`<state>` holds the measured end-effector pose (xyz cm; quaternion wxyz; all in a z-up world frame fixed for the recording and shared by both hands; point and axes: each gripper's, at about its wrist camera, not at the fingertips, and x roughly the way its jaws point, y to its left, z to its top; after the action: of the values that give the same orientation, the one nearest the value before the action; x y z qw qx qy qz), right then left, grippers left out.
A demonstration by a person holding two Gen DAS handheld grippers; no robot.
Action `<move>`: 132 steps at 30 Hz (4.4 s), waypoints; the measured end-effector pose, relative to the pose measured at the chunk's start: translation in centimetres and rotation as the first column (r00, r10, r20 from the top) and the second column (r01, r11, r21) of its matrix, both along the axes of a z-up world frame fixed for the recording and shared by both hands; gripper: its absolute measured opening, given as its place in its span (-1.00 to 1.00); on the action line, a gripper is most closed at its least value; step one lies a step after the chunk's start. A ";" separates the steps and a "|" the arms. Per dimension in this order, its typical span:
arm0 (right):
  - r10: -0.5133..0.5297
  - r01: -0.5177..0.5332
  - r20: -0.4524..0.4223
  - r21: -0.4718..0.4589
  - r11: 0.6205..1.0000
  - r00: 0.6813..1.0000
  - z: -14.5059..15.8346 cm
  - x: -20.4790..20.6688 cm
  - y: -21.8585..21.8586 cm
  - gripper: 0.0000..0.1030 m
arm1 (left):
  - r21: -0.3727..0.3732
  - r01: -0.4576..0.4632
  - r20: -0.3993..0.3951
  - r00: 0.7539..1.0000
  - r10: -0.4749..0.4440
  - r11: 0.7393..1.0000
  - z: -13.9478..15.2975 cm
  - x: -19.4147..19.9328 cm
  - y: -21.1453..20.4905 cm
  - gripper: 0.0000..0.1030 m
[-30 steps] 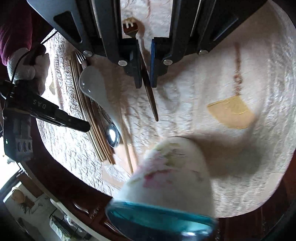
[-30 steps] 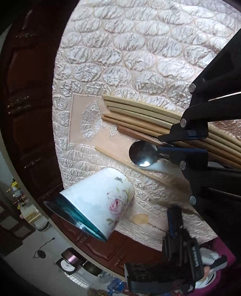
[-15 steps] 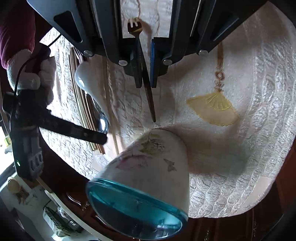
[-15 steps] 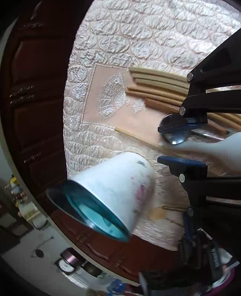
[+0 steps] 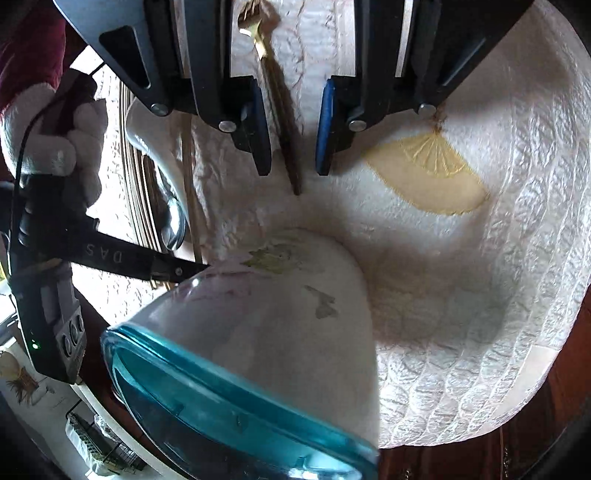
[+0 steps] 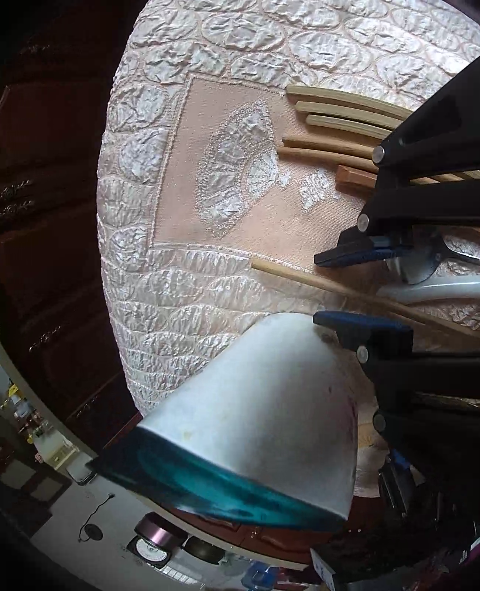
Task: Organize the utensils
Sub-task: 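Grasp one wooden chopstick with the right tool while the left tool lifts the fork, then carry fork and chopstick over the floral cup and release both into it, then grasp the metal spoon with the right tool while the left tool approaches the white ceramic spoon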
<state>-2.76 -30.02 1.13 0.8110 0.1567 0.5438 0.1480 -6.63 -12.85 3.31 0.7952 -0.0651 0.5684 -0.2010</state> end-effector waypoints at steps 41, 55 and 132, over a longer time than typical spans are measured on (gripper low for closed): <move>-0.033 -0.005 0.516 0.071 0.997 0.856 25.7 -9.6 -1.4 -0.86 | -0.158 0.044 0.430 0.903 0.028 0.986 22.1 -5.2 7.5 -0.90; -0.064 0.086 0.526 -0.018 0.996 0.848 25.7 -1.3 0.4 -0.86 | -0.019 -0.009 0.426 0.904 0.017 1.000 18.8 3.5 3.3 -0.90; -0.076 0.076 0.077 0.000 0.997 0.994 4.4 -12.7 -2.6 -0.52 | 0.000 -0.026 0.067 0.997 0.026 1.000 3.5 -6.9 6.5 -0.04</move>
<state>-15.43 -32.66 5.52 0.8367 0.1705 0.5059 0.1221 -13.55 -6.36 6.82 0.8163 -0.0653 0.5406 -0.1926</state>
